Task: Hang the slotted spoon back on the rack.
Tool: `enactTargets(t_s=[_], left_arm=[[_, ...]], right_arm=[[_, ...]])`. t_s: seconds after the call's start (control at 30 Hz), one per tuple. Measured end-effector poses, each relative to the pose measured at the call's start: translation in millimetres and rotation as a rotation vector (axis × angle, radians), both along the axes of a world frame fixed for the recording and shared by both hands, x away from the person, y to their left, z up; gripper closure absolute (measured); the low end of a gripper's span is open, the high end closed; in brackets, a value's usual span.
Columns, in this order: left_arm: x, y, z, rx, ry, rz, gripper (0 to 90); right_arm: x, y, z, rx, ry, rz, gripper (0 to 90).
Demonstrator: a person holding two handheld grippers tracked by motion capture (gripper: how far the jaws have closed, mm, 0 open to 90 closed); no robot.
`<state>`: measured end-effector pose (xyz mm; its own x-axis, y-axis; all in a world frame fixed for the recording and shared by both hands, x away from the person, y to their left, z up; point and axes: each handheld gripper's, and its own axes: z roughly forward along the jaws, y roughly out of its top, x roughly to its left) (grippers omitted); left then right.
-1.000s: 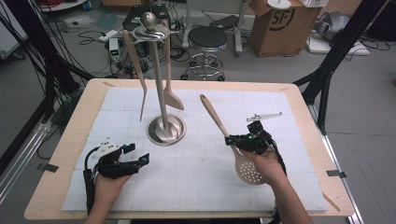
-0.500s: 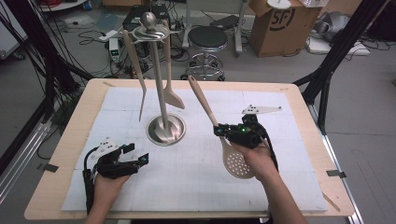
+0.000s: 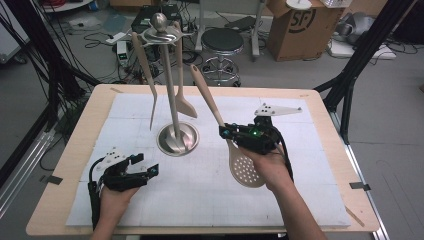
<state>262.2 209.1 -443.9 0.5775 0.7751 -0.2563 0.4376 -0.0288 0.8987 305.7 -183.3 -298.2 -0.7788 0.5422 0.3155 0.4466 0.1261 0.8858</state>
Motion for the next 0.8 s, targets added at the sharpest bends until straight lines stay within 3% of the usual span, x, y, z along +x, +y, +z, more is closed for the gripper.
enactTargets(t_s=[0.4, 0.57, 0.8], left_arm=[[-0.3, 0.9, 0.2, -0.005, 0.001, -0.002, 23.0], [-0.2, 1.1, 0.0, -0.009, 0.002, -0.002, 23.0], [-0.2, 1.5, 0.0, -0.008, 0.003, 0.001, 23.0]], right_arm=[[-12.2, 11.0, 36.3, 0.028, -0.055, 0.008, 78.8], [-13.7, 11.3, 43.5, 0.071, -0.056, 0.021, 78.9], [-15.0, 18.3, 51.7, 0.079, -0.07, 0.05, 78.9]])
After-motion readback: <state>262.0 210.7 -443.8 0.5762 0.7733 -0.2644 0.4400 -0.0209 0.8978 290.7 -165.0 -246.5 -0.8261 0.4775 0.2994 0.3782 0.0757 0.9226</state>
